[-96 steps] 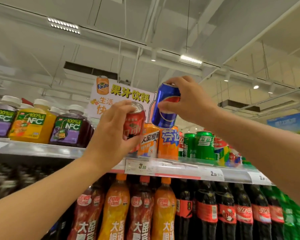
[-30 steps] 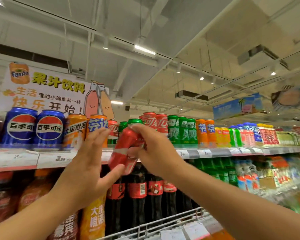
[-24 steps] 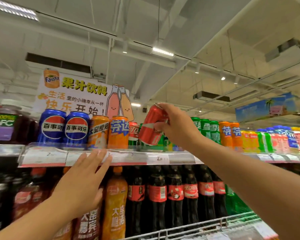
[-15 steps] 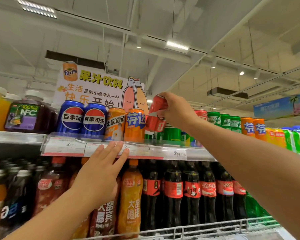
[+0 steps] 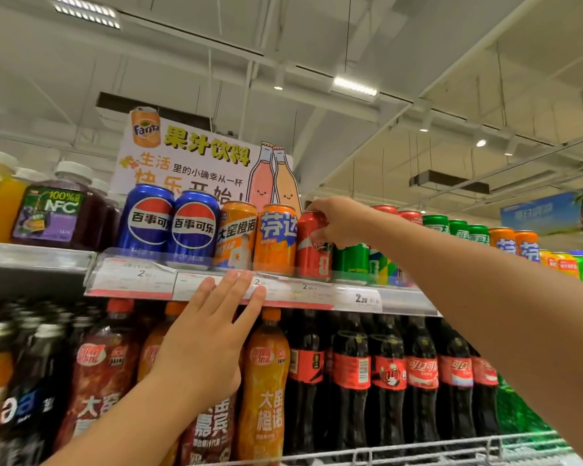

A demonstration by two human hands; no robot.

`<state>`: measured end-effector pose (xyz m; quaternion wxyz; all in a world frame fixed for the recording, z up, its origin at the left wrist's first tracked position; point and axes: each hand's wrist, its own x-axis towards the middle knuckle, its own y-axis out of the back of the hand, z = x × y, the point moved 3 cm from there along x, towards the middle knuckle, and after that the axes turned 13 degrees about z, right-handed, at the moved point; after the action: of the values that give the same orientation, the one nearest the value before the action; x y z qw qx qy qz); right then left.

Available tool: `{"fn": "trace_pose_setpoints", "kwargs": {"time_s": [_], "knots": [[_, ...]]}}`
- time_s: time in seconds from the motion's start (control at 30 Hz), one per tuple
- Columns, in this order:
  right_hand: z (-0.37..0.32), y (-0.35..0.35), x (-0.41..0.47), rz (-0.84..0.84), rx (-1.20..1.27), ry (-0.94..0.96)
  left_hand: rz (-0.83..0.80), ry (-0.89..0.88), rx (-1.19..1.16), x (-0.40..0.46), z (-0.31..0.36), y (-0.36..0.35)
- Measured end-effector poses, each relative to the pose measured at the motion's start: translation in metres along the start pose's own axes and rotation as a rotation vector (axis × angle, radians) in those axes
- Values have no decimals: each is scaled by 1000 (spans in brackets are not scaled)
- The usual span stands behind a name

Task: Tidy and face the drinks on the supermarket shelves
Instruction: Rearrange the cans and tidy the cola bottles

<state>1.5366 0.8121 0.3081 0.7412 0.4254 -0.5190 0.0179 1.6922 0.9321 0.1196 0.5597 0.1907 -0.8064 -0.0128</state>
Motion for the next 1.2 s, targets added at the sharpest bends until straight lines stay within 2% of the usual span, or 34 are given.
{"fn": "trace_pose_setpoints", "kwargs": {"time_s": [0.17, 0.2, 0.23, 0.33, 0.37, 0.4, 0.43, 0.5, 0.6, 0.67, 0.87, 0.97, 1.2], "knots": [[-11, -3, -6, -85, -89, -80, 0, 1, -8, 0, 1, -3], [-13, -1, -11, -44, -81, -81, -5, 1, -8, -1, 1, -3], [-16, 2, -20, 66, -56, -55, -5, 2, -6, -1, 1, -4], [-26, 6, -82, 586, 234, 120, -11, 18, 4, -2, 1, -9], [-26, -1, -110, 676, 334, 173, -13, 27, -1, -3, 1, -11], [-24, -13, -139, 685, 407, 196, -13, 36, -5, -3, 2, -13], [-20, -28, -164, 639, 447, 182, -12, 44, -6, -3, 2, -14], [-6, -65, -195, 427, 443, 51, -13, 54, -4, -5, 3, -17], [11, -106, -191, 107, 447, -304, -20, 72, -20, -4, 5, -16], [12, -120, -171, 15, 553, -478, -13, 73, -40, -4, 6, -15], [-1, -136, -121, -17, 681, -669, -49, 62, -22, -5, 4, -16], [-1, -139, -115, -5, 580, -600, -47, 57, -4, -5, 3, -17], [3, -134, -127, 214, 430, -570, -41, 57, -11, -6, 2, -18]]}}
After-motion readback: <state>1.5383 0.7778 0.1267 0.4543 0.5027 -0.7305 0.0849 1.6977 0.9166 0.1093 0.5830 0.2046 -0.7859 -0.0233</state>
